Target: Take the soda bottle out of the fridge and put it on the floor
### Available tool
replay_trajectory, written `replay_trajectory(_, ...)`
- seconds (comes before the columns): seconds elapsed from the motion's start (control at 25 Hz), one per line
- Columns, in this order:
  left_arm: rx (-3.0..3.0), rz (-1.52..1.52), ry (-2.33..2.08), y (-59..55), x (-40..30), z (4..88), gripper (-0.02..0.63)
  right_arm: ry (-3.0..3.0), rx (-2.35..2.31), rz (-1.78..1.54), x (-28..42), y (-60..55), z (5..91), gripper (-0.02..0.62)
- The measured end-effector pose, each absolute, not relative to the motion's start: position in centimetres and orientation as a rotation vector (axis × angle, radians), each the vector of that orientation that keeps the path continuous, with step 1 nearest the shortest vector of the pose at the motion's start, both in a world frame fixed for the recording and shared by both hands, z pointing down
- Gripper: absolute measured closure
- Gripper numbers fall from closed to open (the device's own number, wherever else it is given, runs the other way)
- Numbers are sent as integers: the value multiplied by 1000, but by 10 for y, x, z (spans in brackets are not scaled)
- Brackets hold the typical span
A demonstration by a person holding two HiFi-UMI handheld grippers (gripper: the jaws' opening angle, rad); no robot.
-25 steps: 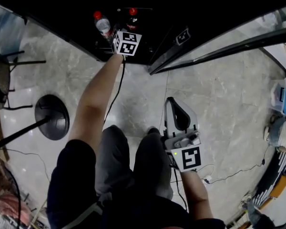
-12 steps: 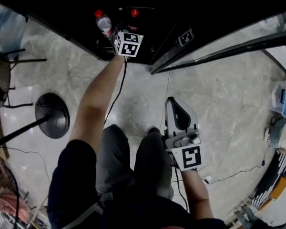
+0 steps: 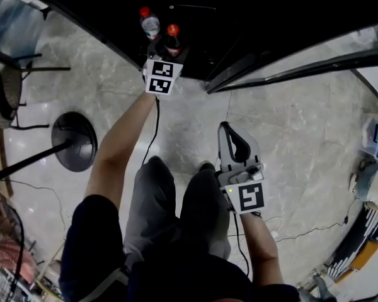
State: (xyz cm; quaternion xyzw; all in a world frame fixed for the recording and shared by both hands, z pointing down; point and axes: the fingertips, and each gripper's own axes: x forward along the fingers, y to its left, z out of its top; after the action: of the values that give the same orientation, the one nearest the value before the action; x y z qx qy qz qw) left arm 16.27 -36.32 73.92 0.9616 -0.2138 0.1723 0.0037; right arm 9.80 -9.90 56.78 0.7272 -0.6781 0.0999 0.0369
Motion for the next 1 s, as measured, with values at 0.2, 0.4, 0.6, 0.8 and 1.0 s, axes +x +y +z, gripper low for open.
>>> replay_trajectory(0.2,3021,546,-630,-338,114,739,281,-2145,2180,295,85,-104,581,577)
replay_trajectory(0.4,3018,549,-630,-321,76,761,281,-2143,2118,281,79,-106,612,577)
replay_trajectory(0.6,3004,571,-640,-309,51,796,281,-2154,2083,271,74,-108,640,577)
replay_trajectory(0.8,2980,590,-661,-307,34,832,281,-2169,2051,275,73,-110,667,577)
replay_trajectory(1.0,2948,631,-681,-305,20,873,281,-2205,2004,270,67,-117,689,577)
